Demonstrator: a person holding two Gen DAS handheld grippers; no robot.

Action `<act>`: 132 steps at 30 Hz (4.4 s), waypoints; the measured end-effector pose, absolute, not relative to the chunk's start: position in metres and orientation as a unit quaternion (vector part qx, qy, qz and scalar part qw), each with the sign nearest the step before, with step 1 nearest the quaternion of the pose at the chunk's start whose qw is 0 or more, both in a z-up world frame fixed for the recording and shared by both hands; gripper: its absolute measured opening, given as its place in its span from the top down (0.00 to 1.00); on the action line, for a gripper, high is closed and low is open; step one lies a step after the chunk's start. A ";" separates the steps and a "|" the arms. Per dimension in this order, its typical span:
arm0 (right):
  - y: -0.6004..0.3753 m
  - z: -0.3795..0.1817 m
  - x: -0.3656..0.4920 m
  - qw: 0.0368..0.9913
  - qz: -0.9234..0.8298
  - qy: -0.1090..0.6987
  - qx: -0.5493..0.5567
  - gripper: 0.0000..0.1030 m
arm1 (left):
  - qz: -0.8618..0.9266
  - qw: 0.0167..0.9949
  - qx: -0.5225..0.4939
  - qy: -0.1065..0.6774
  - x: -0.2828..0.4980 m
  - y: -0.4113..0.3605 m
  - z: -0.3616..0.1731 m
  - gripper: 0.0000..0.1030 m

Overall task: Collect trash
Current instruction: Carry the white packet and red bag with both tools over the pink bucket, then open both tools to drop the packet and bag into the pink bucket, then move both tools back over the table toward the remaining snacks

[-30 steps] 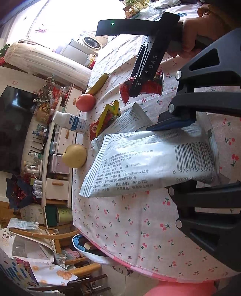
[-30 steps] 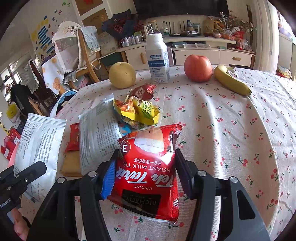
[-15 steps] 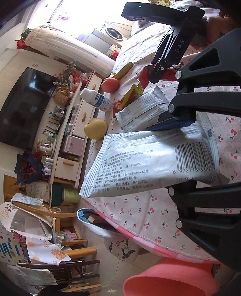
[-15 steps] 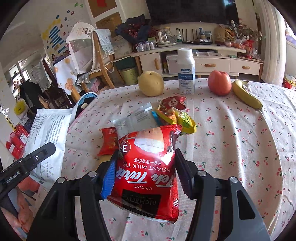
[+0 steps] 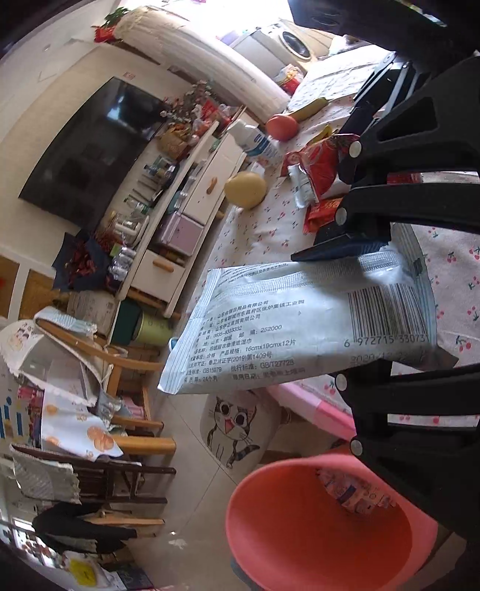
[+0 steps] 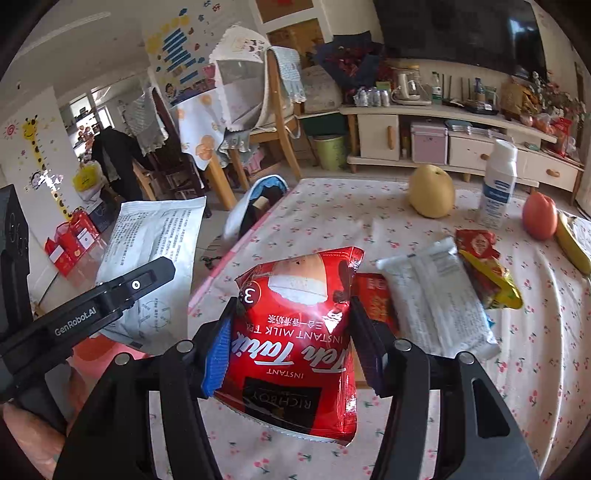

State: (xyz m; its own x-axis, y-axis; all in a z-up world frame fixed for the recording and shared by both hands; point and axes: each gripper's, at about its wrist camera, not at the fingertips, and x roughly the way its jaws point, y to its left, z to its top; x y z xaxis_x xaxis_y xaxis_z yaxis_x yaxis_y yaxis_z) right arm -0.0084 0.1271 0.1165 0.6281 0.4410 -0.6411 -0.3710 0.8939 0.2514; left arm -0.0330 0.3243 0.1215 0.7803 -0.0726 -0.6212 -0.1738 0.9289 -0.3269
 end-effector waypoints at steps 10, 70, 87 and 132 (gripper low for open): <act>0.255 0.128 -0.009 0.875 0.321 0.362 0.002 0.43 | 0.181 0.886 -0.293 0.309 -0.048 0.451 0.119 0.61; 0.094 0.091 -0.078 0.901 0.232 0.365 0.045 0.12 | 0.168 0.926 -0.193 0.278 -0.065 0.398 0.117 0.18; 0.011 0.104 -0.102 0.916 0.209 0.334 0.080 0.12 | 0.109 0.953 -0.030 0.282 -0.151 0.268 0.118 0.17; -0.077 0.118 -0.078 0.933 0.131 0.318 0.107 0.10 | 0.015 0.955 -0.009 0.296 -0.163 0.164 0.177 0.11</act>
State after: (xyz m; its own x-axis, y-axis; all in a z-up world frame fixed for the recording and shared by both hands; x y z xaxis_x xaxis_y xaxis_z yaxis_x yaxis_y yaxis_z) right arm -0.0779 -0.0774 0.1177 0.7635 0.3134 -0.5647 -0.1768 0.9424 0.2839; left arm -0.1628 0.1639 0.1772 0.8237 0.0235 -0.5665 -0.0347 0.9994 -0.0090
